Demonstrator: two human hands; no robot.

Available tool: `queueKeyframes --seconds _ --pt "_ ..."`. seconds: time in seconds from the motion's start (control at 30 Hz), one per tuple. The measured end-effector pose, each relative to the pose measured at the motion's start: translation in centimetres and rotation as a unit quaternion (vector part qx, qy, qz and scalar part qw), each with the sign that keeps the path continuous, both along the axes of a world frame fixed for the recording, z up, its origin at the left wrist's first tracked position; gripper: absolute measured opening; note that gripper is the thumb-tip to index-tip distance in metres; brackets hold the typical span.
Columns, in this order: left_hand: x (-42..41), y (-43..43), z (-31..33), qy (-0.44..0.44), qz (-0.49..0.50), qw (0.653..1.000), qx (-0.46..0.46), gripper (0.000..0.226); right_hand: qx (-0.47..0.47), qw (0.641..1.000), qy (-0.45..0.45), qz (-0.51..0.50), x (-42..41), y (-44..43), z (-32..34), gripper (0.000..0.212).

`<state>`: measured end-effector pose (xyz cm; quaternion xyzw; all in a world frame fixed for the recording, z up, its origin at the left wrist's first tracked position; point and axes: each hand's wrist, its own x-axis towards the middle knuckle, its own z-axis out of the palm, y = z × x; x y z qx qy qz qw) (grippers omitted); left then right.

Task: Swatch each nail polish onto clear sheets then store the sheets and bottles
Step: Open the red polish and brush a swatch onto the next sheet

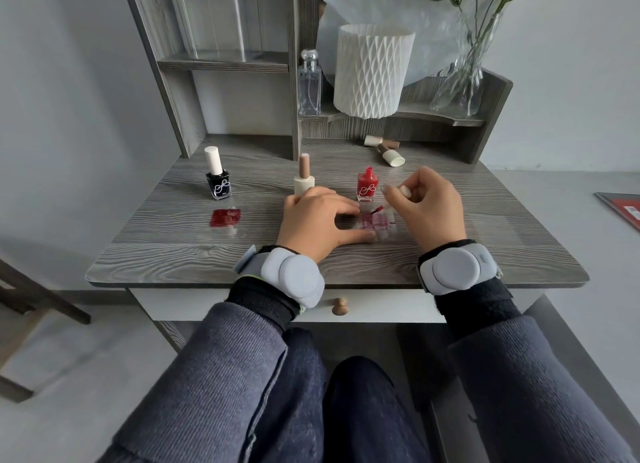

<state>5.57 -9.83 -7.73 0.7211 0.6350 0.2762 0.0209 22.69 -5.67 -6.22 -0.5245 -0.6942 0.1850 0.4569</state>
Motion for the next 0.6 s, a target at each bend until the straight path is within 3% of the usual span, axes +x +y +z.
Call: queueKeyframes --seconds 0.37,0.6 --pt "-0.03 0.05 -0.04 0.003 0.000 1.000 0.005 0.056 -0.031 0.999 -0.025 0.014 -0.06 0.02 0.03 0.021" --pt "-0.02 -0.03 -0.02 0.000 -0.001 1.000 0.008 0.053 -0.001 1.000 0.016 -0.014 0.06 0.01 -0.03 0.033"
